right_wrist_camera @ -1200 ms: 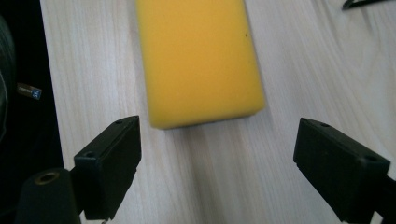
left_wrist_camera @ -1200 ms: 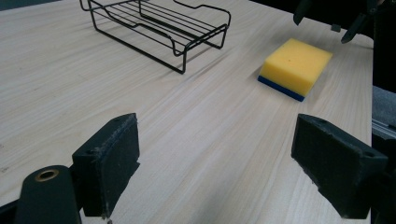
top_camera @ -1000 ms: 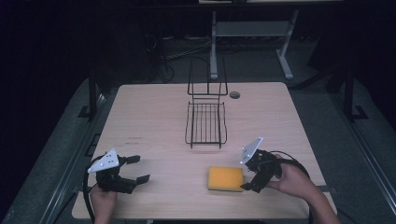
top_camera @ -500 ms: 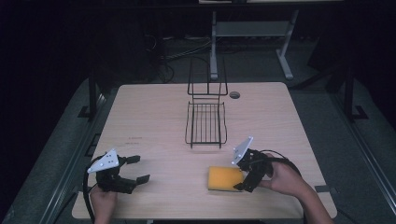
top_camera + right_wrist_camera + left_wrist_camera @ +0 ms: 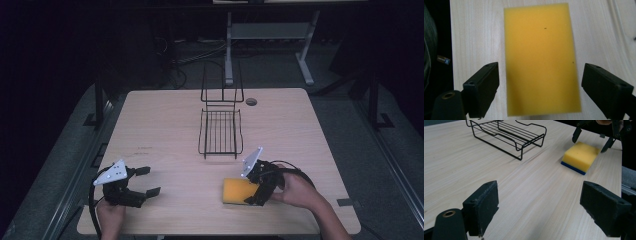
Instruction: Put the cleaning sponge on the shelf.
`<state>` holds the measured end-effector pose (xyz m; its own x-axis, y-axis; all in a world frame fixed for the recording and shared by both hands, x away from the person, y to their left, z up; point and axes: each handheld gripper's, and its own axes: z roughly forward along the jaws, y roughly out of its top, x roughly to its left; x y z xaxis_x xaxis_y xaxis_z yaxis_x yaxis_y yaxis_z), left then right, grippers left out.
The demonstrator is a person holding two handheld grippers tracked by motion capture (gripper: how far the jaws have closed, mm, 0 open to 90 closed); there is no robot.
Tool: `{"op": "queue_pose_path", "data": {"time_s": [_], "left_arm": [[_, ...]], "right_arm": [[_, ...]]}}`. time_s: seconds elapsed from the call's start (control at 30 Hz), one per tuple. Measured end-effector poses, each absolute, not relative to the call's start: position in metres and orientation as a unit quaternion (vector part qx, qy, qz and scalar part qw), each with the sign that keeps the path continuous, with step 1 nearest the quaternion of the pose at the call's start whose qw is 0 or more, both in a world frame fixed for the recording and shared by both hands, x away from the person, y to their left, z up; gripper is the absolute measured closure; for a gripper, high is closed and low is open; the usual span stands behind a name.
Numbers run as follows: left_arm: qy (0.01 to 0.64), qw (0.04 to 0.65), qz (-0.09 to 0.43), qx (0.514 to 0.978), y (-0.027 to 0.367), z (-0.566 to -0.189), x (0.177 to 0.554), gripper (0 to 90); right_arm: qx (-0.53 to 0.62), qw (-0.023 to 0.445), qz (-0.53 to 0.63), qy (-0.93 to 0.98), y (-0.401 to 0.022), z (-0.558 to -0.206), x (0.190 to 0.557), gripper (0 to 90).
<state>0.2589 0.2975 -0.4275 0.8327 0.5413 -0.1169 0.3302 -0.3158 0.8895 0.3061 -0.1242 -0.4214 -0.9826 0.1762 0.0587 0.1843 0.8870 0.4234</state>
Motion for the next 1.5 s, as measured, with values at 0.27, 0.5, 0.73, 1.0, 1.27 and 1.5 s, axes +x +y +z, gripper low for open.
{"op": "queue_pose_path", "data": {"time_s": [0.27, 0.5, 0.73, 1.0, 1.27, 1.5], "left_arm": [[0.271, 0.519, 0.101, 0.804, 0.298, -0.427, 0.259, 14.6], [0.27, 0.52, 0.101, 0.804, 0.298, -0.427, 0.259, 14.6], [0.269, 0.519, 0.102, 0.805, 0.298, -0.427, 0.259, 14.6], [0.269, 0.519, 0.102, 0.805, 0.298, -0.427, 0.259, 14.6], [0.269, 0.52, 0.102, 0.804, 0.298, -0.427, 0.259, 14.6], [0.268, 0.52, 0.102, 0.805, 0.299, -0.427, 0.259, 14.6]], "right_arm": [[-0.087, 0.009, -0.217, -0.972, -0.118, -0.425, 0.309, 14.1], [-0.086, 0.009, -0.216, -0.973, -0.115, -0.428, 0.309, 14.1], [-0.08, 0.011, -0.215, -0.973, -0.109, -0.434, 0.31, 14.1], [-0.079, 0.007, -0.212, -0.974, -0.106, -0.435, 0.308, 14.1], [-0.075, 0.002, -0.209, -0.975, -0.104, -0.438, 0.308, 14.2], [-0.076, 0.001, -0.211, -0.974, -0.103, -0.441, 0.307, 14.4]]}}
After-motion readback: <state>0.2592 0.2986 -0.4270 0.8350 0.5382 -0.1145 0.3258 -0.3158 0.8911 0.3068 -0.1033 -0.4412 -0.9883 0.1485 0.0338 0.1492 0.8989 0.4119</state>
